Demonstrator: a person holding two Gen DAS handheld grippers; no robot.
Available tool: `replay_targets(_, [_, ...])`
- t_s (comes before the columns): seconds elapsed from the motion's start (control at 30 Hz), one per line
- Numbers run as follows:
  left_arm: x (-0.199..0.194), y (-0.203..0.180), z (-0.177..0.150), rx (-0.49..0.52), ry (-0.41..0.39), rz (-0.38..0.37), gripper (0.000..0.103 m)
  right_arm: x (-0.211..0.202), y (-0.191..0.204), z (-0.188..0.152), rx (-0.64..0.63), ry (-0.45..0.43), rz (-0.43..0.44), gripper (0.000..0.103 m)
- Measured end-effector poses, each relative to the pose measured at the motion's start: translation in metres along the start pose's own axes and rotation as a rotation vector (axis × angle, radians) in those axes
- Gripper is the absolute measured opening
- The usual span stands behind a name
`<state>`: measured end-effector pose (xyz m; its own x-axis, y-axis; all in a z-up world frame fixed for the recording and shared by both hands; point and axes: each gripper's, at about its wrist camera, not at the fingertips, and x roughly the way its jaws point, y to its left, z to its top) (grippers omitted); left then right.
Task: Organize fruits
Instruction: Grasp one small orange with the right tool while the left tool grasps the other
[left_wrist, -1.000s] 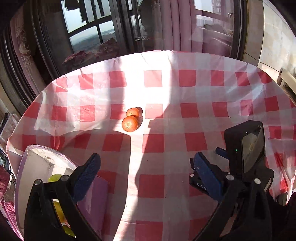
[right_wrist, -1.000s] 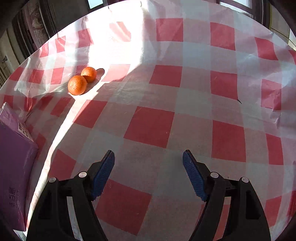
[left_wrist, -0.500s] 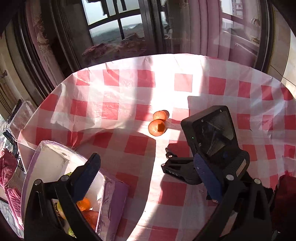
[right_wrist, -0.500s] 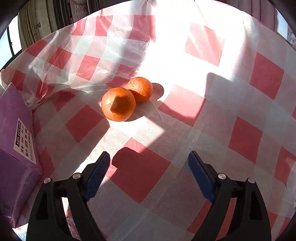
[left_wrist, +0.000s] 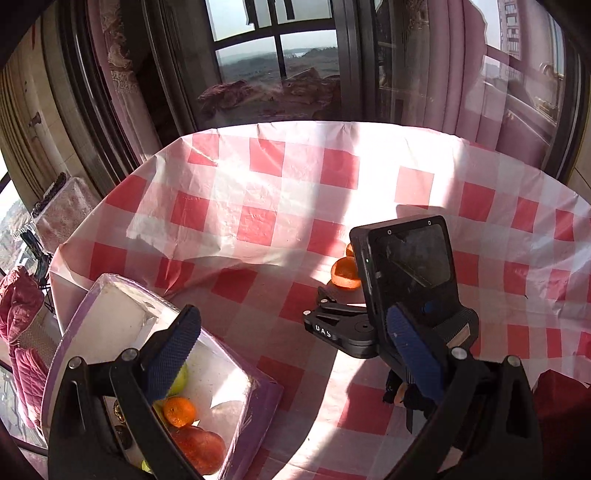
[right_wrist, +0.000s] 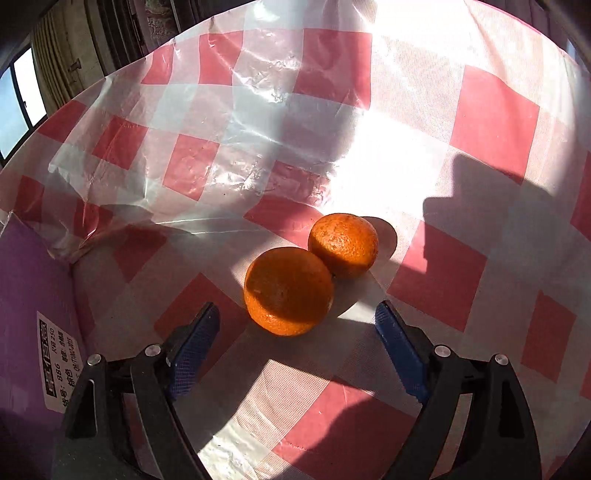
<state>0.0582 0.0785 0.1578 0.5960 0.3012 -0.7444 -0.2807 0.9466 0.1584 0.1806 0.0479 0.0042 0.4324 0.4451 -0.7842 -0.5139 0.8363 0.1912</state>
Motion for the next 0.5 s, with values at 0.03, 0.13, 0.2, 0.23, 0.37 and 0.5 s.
replay_targets(0.03, [-0.002, 0.003, 0.003, -0.007, -0.009, 0.007, 0.101, 0.002, 0.005, 0.001, 0.005, 0.001, -0.005, 0.085])
replay_targets(0.13, [-0.004, 0.012, 0.011, -0.025, -0.023, 0.025, 0.101, 0.009, 0.019, 0.005, -0.007, 0.0, -0.047, 0.083])
replay_targets(0.2, [-0.002, 0.016, 0.015, -0.03, -0.023, 0.036, 0.101, 0.013, 0.025, 0.008, -0.015, -0.003, -0.085, 0.077])
replay_targets(0.23, [0.002, 0.017, 0.017, -0.034, -0.012, 0.041, 0.101, 0.015, 0.028, 0.009, -0.027, -0.005, -0.114, 0.073])
replay_targets(0.37, [0.021, 0.022, 0.029, -0.097, 0.031, 0.033, 0.101, 0.011, 0.021, 0.01, -0.035, -0.009, -0.161, 0.044])
replay_targets(0.5, [0.047, 0.017, 0.052, -0.197, 0.059, -0.041, 0.101, -0.006, -0.009, -0.005, 0.033, -0.016, -0.146, 0.044])
